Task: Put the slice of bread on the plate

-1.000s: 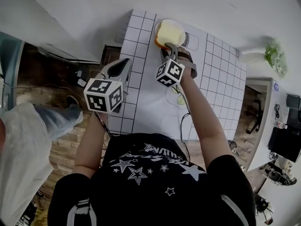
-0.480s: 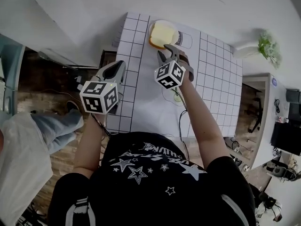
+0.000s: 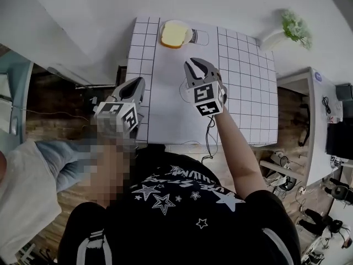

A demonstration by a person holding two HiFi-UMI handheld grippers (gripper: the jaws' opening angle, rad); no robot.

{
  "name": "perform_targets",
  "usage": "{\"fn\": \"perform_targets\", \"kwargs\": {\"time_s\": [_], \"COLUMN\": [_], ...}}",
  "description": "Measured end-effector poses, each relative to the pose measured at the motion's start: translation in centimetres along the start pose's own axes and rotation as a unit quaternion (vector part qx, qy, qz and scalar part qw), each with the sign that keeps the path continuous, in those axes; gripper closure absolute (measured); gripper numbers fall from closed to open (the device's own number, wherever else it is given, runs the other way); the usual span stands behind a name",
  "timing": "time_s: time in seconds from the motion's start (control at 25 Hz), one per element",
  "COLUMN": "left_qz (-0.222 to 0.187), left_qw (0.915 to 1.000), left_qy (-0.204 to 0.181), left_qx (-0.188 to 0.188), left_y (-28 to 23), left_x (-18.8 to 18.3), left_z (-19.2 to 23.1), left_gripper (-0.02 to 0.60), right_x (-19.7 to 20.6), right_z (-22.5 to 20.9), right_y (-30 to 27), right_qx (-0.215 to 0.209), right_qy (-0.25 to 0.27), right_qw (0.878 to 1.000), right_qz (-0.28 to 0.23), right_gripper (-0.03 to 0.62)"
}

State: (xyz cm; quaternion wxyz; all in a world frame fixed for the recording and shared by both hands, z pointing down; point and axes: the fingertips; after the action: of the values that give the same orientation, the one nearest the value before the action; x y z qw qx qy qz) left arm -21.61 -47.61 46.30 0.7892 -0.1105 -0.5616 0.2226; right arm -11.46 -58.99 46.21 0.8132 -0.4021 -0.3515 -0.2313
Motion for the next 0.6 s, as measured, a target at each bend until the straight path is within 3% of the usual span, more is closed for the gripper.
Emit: {"fn": "perform_targets", "kwargs": {"time_s": [0.2, 0.6], "left_qz": [-0.015, -0.054], "left_qw": [0.9999, 0.9976], "left_qy": [-0.008, -0.042], "left_qx": [0.001, 0.007], "left_y": [2.8, 10.2], "left_x": [0.7, 2.6], "left_z": [-3.9, -11.9], "left_gripper": [0.574, 0.574], "right_x": [-0.9, -1.5], "right_z": [-1.0, 1.1], "right_y": [7.2, 21.1], "right_qx": [0.024, 0.03], "right_qy": [-0.071, -0.125], "right_qw": [0.995, 0.981], "right_qz": [-0.062, -0.144], "right_gripper": [0.548, 0.576]}}
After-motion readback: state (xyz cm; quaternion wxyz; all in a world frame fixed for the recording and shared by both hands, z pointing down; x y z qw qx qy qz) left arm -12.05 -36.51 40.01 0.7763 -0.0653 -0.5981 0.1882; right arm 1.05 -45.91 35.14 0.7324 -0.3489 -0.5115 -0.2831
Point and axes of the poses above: the fingertips, and each gripper's own axes: y backward along the fingers, z to its left, x out of its underside, and after that the axes turned 4 degrees about z, right-handed
